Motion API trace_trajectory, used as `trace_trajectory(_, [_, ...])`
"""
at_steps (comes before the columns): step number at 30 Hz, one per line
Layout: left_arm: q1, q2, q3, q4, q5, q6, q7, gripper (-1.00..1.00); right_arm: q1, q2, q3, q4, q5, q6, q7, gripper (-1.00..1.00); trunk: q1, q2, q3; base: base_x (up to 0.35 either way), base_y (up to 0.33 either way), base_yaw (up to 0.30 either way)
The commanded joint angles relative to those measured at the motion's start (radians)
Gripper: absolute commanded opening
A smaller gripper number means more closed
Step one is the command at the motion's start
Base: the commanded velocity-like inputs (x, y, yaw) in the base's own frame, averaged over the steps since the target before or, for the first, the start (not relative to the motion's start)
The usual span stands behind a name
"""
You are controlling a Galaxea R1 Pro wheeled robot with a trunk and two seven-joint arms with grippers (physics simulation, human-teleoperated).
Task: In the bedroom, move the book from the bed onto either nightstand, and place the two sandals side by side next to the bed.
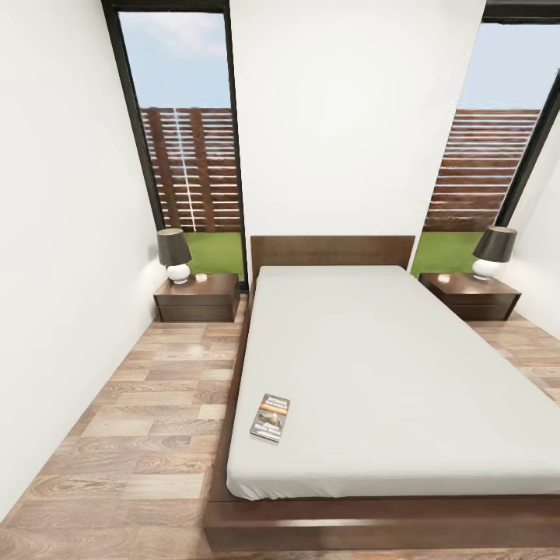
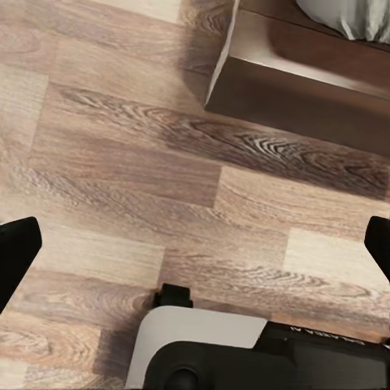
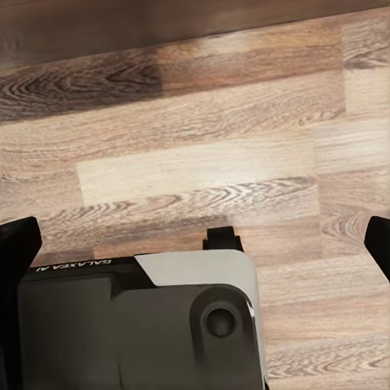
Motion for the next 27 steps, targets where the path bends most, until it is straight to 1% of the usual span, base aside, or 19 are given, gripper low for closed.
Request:
trace_trajectory(1, [-0.002, 0.007, 0.001, -0.003, 0.006, 0.000, -0.006, 1.00, -0.002, 0.000, 0.001, 0.002, -0.010, 0.001, 0.004, 1.00, 0.001, -0.002, -0.002, 0.000, 0.000, 0.000])
trace_trajectory(2, [-0.004, 0.013, 0.001, -0.008, 0.006, 0.004, -0.006, 1.00, -0.002, 0.000, 0.001, 0.002, -0.010, 0.001, 0.004, 1.00, 0.001, -0.002, -0.002, 0.000, 0.000, 0.000])
trace_trajectory(4, [-0.008, 0.026, 0.001, -0.035, 0.006, 0.035, -0.005, 1.00, -0.002, 0.000, 0.000, 0.002, -0.010, 0.001, 0.004, 1.00, 0.001, -0.002, -0.002, 0.000, 0.000, 0.000])
trace_trajectory(6, [-0.011, 0.035, 0.001, -0.070, 0.006, 0.079, -0.005, 1.00, -0.002, 0.000, 0.000, 0.002, -0.010, 0.001, 0.004, 1.00, 0.001, -0.002, -0.002, 0.000, 0.000, 0.000])
trace_trajectory(7, [-0.016, 0.043, 0.001, -0.121, 0.006, 0.141, -0.005, 1.00, -0.002, 0.000, 0.001, 0.002, -0.010, 0.001, 0.004, 1.00, 0.001, -0.002, -0.002, 0.000, 0.000, 0.000])
trace_trajectory(8, [-0.020, 0.048, 0.002, -0.153, 0.006, 0.177, -0.006, 1.00, -0.002, 0.000, 0.001, 0.002, -0.010, 0.001, 0.004, 1.00, 0.001, -0.002, -0.002, 0.000, 0.000, 0.000])
trace_trajectory(9, [-0.025, 0.056, 0.001, -0.226, 0.006, 0.254, -0.006, 1.00, -0.002, 0.000, 0.001, 0.002, -0.010, 0.001, 0.004, 1.00, 0.001, -0.002, -0.002, 0.000, 0.000, 0.000])
trace_trajectory(11, [-0.029, 0.063, 0.001, -0.304, 0.006, 0.329, -0.006, 1.00, -0.002, 0.000, 0.001, 0.003, -0.010, 0.001, 0.004, 1.00, 0.001, -0.002, -0.002, 0.000, 0.000, 0.000])
trace_trajectory(12, [-0.032, 0.067, 0.001, -0.377, 0.006, 0.396, -0.007, 1.00, -0.002, 0.000, 0.001, 0.003, -0.010, 0.001, 0.004, 1.00, 0.001, -0.002, -0.002, 0.000, 0.000, 0.000])
trace_trajectory(15, [-0.034, 0.070, 0.002, -0.466, 0.007, 0.470, -0.007, 1.00, -0.002, 0.000, 0.000, 0.003, -0.010, 0.001, 0.004, 1.00, 0.001, -0.002, -0.002, 0.000, 0.000, 0.000])
trace_trajectory(16, [-0.035, 0.070, 0.003, -0.512, 0.007, 0.503, -0.006, 1.00, -0.002, 0.000, 0.000, 0.003, -0.010, 0.001, 0.004, 1.00, 0.001, -0.002, -0.002, 0.000, 0.000, 0.000])
trace_trajectory(18, [-0.036, 0.069, 0.005, -0.567, 0.007, 0.532, -0.004, 1.00, -0.002, 0.000, 0.000, 0.002, -0.010, 0.001, 0.004, 1.00, 0.001, -0.002, -0.002, 0.000, 0.000, 0.000])
trace_trajectory(23, [-0.039, 0.069, 0.006, -0.642, 0.008, 0.569, -0.003, 1.00, -0.002, 0.000, 0.001, 0.003, -0.010, 0.001, 0.004, 1.00, 0.001, -0.002, -0.002, 0.000, 0.000, 0.000])
trace_trajectory(24, [-0.042, 0.069, 0.007, -0.672, 0.009, 0.590, -0.003, 1.00, -0.002, 0.000, 0.001, 0.003, -0.010, 0.001, 0.004, 1.00, 0.001, -0.002, -0.002, 0.000, 0.000, 0.000])
trace_trajectory(27, [-0.047, 0.069, 0.007, -0.718, 0.023, 0.628, -0.003, 1.00, -0.002, 0.001, 0.001, 0.003, -0.010, 0.001, 0.004, 1.00, 0.001, -0.002, -0.002, 0.000, 0.000, 0.000])
